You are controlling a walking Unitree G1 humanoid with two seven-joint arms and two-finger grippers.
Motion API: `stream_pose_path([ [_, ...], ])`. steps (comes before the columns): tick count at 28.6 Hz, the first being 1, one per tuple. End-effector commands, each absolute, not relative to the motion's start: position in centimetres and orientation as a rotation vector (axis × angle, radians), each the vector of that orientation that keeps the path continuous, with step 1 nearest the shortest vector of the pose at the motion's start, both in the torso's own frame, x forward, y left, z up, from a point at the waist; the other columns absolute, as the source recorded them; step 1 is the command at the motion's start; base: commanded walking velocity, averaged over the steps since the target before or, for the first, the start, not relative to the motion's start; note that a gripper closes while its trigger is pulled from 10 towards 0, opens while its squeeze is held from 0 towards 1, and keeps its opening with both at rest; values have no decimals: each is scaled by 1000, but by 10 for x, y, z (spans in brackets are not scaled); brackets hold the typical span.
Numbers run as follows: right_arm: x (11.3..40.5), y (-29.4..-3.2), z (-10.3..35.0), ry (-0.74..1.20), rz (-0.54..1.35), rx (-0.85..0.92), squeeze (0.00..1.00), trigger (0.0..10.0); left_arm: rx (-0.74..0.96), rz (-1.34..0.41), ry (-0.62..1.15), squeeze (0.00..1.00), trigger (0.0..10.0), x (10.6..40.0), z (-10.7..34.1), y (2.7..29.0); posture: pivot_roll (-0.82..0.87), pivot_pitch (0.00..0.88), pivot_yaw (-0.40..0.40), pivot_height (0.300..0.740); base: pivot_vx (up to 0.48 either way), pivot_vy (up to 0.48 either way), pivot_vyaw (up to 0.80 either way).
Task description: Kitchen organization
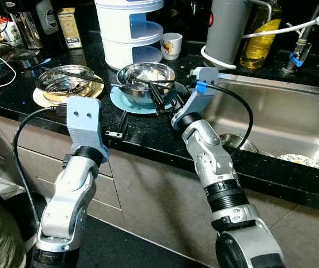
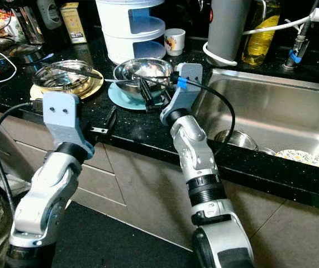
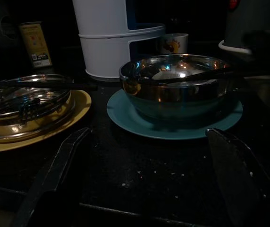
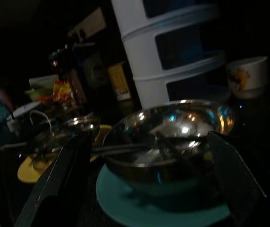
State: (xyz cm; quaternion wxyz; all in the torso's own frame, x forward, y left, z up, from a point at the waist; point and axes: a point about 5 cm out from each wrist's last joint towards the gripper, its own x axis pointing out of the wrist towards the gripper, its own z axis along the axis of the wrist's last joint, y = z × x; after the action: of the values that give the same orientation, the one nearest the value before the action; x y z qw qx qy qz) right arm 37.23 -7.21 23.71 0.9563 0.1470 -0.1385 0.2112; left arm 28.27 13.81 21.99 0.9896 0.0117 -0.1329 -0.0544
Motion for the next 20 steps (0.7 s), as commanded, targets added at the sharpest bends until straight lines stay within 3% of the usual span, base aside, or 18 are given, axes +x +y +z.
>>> stream_pose_path([
  [1, 374, -72, 236, -278, 430, 304, 0, 10000, 29, -105, -262, 0, 10000, 282, 220, 138, 70, 0, 5, 740, 0, 0, 0],
  [13, 369, -47, 231, -273, 472, 229, 0, 10000, 24, -96, -265, 0, 10000, 280, 221, 138, 86, 0, -6, 740, 0, 0, 0],
  [20, 372, -45, 236, -287, 472, 199, 0, 10000, 27, -72, -275, 0, 10000, 279, 223, 143, 95, 0, -18, 740, 0, 0, 0],
])
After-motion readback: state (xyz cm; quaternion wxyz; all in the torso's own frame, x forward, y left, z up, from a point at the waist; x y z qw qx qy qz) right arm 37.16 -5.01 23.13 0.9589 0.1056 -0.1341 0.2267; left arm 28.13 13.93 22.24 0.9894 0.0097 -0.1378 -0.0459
